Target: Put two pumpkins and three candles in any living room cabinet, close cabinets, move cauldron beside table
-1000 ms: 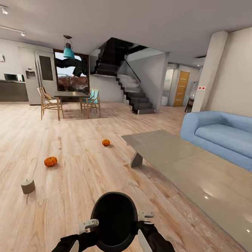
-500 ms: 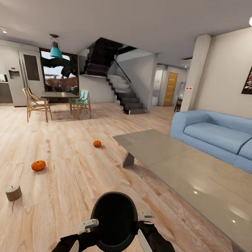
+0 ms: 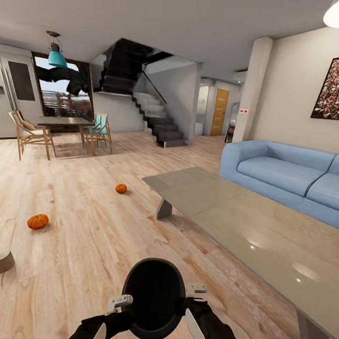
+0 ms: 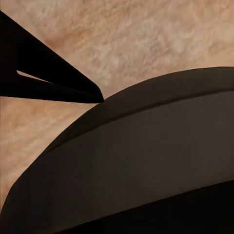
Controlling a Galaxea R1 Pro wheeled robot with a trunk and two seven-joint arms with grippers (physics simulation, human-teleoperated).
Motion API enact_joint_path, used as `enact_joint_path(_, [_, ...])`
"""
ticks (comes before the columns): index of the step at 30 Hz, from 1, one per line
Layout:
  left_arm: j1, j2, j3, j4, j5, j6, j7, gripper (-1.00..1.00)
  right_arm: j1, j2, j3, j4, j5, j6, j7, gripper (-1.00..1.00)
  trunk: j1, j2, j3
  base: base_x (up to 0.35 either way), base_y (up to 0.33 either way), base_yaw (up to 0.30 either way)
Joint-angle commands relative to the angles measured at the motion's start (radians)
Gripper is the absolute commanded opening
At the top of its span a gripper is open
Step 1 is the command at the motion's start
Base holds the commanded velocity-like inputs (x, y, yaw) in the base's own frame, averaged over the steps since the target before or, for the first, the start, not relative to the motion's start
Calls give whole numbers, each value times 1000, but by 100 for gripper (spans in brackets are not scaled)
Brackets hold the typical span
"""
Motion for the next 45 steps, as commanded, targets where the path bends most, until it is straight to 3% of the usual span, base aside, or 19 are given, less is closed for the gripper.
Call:
enact_joint_path(1, [0,2,6,1,41,1,1,-100,-1,0,3,-3,-8,-12,45,-100,0,0,-4,0,0,-6])
enact_joint_path(4, [0,2,6,1,41,1,1,-100,-1,0,3,-3,-8,-12,45,-100,2,-1,-15,0,0,-27])
enact_joint_path(22, [0,0,6,1,41,1,1,-100,-1,0,3,-3,-8,-12,45,-100,2,-1,1,0,0,-204])
enact_joint_path(36, [0,1,6,1,41,1,1,-100,-1,0,3,-3,-8,-12,45,-100,8,-4,-45,0,0,-123])
enact_joint_path(45, [0,2,6,1,41,1,1,-100,-1,0,3,-3,-8,-12,45,-100,8,-4,-36,0,0,-187])
